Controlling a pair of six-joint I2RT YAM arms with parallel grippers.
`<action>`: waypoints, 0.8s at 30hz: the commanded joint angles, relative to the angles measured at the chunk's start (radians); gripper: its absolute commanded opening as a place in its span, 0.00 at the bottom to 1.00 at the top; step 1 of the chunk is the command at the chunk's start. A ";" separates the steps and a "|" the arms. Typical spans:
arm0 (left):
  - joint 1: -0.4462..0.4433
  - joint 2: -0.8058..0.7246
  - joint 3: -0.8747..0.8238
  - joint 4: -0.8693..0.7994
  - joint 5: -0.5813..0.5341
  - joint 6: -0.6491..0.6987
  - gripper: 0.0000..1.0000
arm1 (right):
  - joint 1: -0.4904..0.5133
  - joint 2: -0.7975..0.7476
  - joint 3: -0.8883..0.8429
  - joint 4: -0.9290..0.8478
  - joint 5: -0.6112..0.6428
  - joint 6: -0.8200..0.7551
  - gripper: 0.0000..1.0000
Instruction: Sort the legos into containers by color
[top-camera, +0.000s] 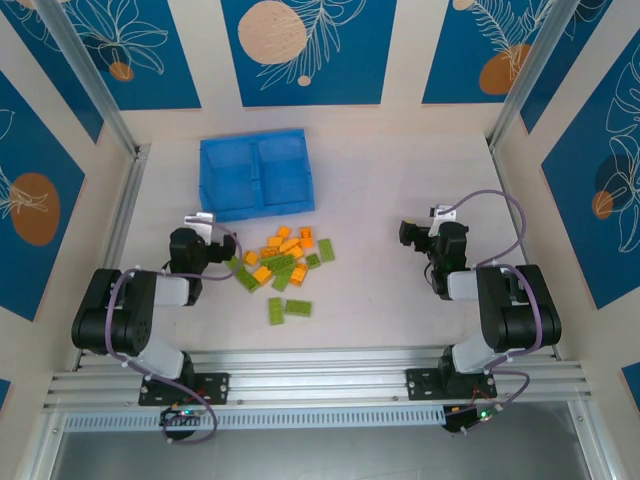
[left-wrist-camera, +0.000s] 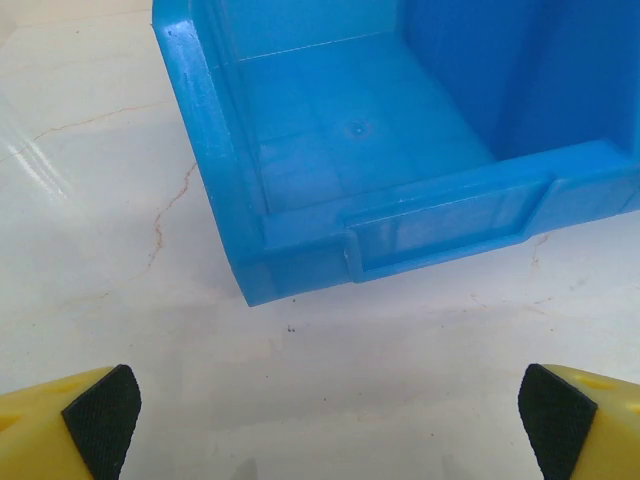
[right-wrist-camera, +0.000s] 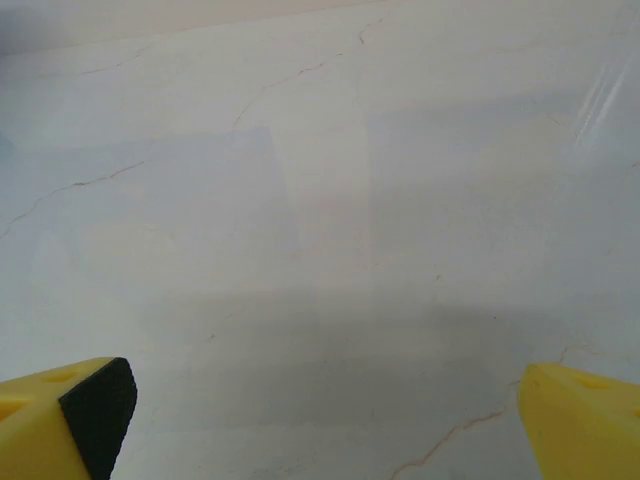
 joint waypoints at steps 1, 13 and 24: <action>0.004 -0.007 0.006 0.030 0.017 0.006 1.00 | 0.001 0.001 -0.002 0.055 0.009 -0.021 1.00; 0.003 -0.007 0.006 0.028 0.017 0.006 1.00 | -0.004 -0.001 -0.004 0.055 -0.005 -0.016 1.00; -0.036 -0.227 0.091 -0.332 -0.093 -0.048 1.00 | 0.063 -0.468 0.329 -1.078 0.190 0.403 0.99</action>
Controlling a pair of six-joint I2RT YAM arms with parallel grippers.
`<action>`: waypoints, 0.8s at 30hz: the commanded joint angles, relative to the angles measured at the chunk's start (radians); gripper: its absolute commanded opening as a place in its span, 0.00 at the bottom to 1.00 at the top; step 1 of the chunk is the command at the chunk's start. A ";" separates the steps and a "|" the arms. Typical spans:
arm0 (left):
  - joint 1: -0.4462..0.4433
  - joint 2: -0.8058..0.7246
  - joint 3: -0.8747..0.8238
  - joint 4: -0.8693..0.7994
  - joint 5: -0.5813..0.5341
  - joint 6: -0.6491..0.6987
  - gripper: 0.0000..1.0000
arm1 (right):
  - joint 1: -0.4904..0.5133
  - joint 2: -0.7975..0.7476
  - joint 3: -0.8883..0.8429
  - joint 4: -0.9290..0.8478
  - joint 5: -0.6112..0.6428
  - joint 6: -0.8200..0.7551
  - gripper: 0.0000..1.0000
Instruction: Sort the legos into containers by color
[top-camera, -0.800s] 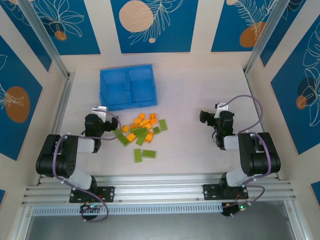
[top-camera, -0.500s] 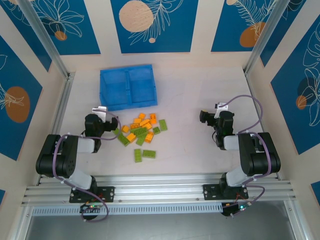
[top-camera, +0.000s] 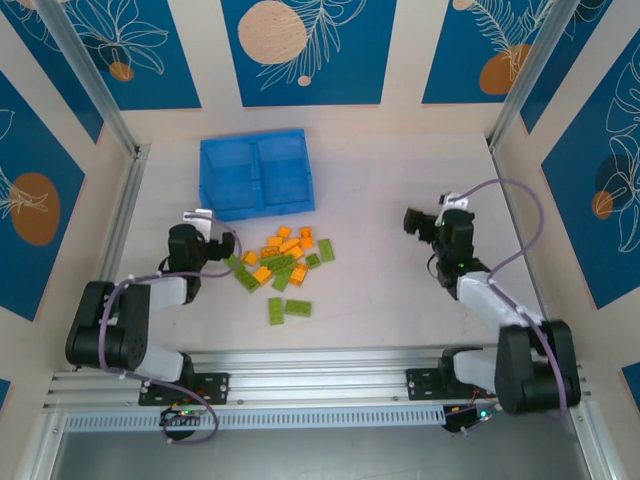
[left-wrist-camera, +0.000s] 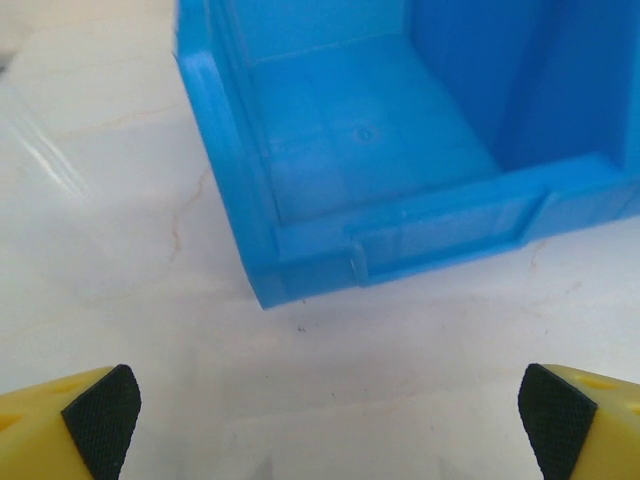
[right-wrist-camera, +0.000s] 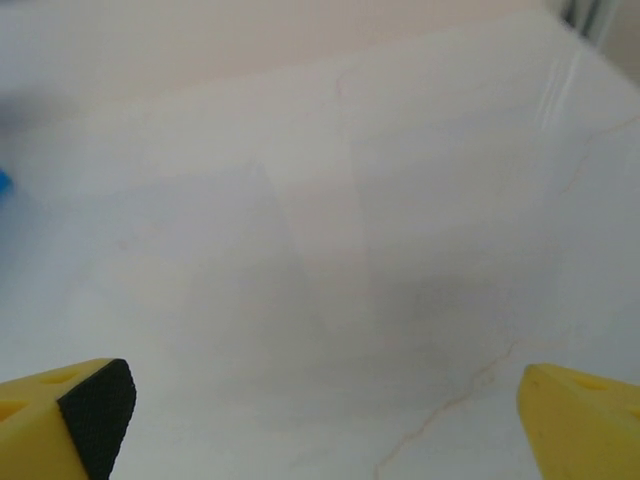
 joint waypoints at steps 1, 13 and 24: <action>-0.020 -0.149 0.044 -0.183 -0.056 -0.083 1.00 | 0.018 -0.107 0.196 -0.611 0.037 0.281 1.00; -0.275 -0.322 0.382 -1.100 -0.177 -0.675 0.99 | 0.443 0.071 0.500 -1.027 -0.363 0.421 0.99; -0.322 0.027 0.567 -1.301 -0.148 -0.889 0.81 | 0.672 0.236 0.709 -1.085 -0.298 0.447 0.99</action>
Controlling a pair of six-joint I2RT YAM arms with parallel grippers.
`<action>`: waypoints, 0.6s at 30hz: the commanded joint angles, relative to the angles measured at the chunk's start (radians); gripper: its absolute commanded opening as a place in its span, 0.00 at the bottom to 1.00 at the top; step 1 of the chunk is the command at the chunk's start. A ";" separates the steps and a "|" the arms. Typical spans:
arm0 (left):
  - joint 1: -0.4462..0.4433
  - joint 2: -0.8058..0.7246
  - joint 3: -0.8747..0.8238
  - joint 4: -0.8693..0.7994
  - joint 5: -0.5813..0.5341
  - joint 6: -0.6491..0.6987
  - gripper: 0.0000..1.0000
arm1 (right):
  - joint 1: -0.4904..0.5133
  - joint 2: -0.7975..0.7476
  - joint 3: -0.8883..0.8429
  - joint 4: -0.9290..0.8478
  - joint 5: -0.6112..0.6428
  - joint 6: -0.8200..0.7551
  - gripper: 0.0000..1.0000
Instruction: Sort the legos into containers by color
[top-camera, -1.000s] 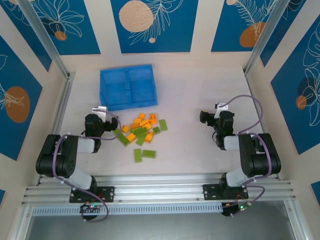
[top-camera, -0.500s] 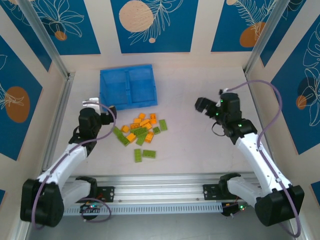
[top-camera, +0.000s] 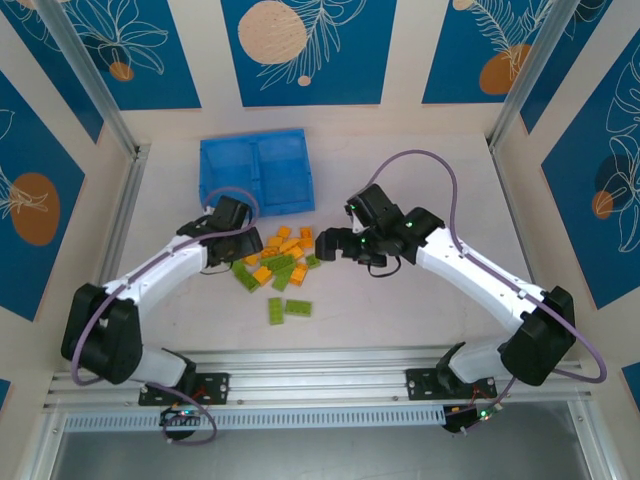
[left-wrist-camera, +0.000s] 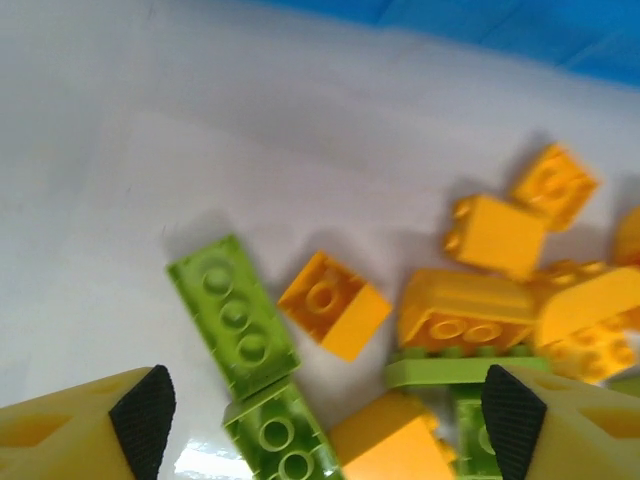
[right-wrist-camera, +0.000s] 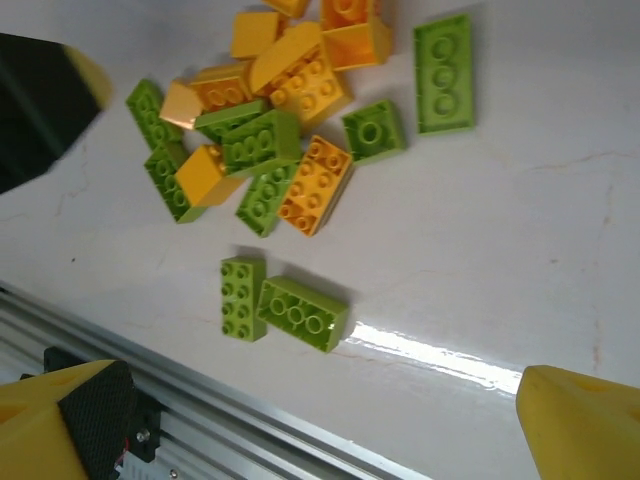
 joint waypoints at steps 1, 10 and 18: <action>0.016 0.034 0.042 -0.116 -0.006 -0.111 0.80 | 0.050 0.014 0.037 -0.069 0.022 0.030 0.99; 0.130 0.125 0.008 -0.020 0.054 -0.117 0.76 | 0.106 0.028 0.058 -0.104 0.071 0.050 0.99; 0.169 0.256 0.045 0.027 0.138 -0.085 0.65 | 0.131 0.059 0.080 -0.128 0.086 0.063 0.99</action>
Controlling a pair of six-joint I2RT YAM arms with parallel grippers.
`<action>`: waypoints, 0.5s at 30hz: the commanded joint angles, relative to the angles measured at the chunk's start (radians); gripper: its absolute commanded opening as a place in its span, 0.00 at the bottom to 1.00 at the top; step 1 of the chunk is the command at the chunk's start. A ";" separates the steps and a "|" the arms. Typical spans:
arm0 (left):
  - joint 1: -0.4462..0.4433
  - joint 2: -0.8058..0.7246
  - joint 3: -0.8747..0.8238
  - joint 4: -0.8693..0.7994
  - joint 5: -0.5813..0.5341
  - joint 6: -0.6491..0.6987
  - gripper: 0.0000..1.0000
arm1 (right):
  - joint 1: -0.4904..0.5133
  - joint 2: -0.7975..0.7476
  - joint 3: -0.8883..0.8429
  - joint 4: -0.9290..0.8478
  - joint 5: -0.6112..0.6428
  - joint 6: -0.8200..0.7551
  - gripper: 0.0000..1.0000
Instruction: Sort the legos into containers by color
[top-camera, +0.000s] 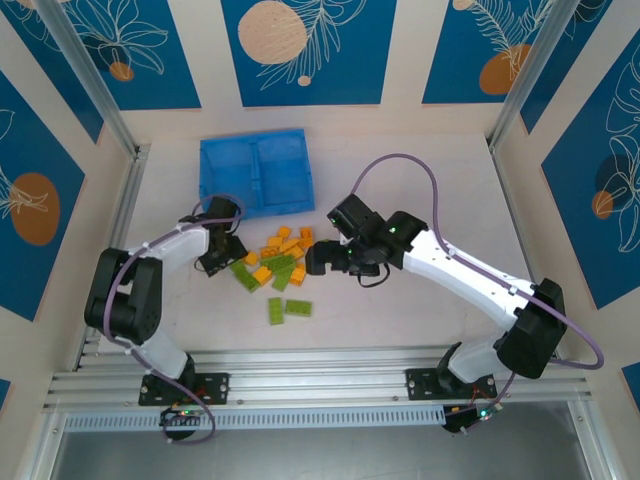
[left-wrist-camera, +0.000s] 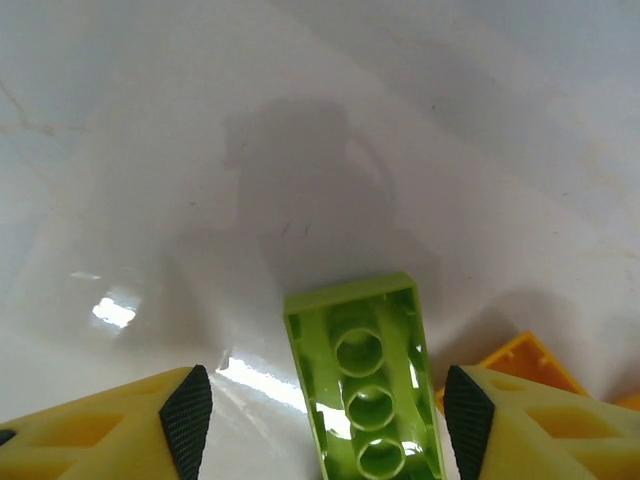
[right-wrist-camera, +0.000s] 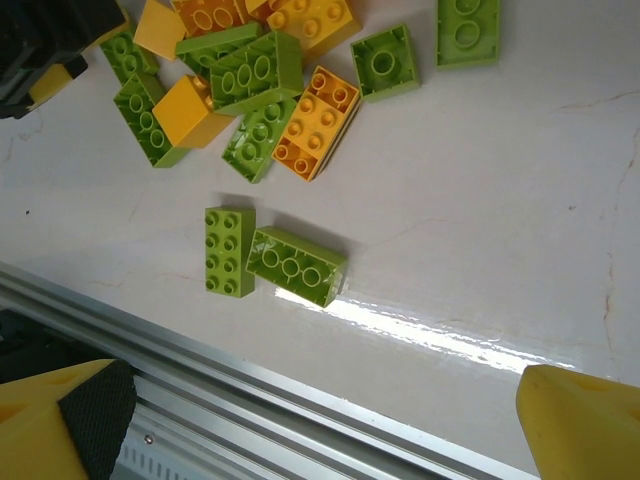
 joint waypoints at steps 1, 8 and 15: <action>0.011 0.038 0.037 0.015 0.041 0.018 0.64 | 0.018 0.015 0.036 -0.039 0.013 0.029 0.99; 0.011 0.089 0.039 -0.005 0.043 0.065 0.47 | 0.044 0.025 0.063 -0.050 0.023 0.040 0.99; 0.012 0.058 0.054 -0.038 0.031 0.093 0.34 | 0.066 0.017 0.119 -0.053 0.028 0.048 0.99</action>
